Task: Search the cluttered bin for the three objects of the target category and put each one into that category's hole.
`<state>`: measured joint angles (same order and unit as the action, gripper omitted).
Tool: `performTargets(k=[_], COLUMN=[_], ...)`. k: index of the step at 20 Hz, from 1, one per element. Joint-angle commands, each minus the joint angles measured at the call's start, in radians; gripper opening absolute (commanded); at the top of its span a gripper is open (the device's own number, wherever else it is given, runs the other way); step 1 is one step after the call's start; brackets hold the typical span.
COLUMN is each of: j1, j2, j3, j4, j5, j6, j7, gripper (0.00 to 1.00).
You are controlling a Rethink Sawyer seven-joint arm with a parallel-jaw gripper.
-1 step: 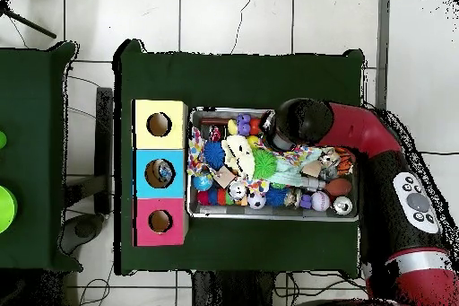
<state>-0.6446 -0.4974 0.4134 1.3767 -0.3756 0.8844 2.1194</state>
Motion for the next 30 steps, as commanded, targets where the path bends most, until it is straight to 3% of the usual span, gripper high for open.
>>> performTargets(k=[1,5,13,17,30], j1=[-0.033,-0.04,-0.039,-0.03,0.016], j2=[0.069,0.089,0.115,0.124,0.131], j3=[0.036,0.036,0.039,0.042,0.013], j4=[0.107,0.108,0.065,0.038,0.002], j5=[-0.073,-0.09,-0.12,-0.13,-0.185], j6=[-0.095,-0.128,-0.102,-0.035,0.038], j7=[-0.179,-0.194,-0.259,-0.273,-0.249], gripper=[1.0,1.0,1.0,1.0,1.0])
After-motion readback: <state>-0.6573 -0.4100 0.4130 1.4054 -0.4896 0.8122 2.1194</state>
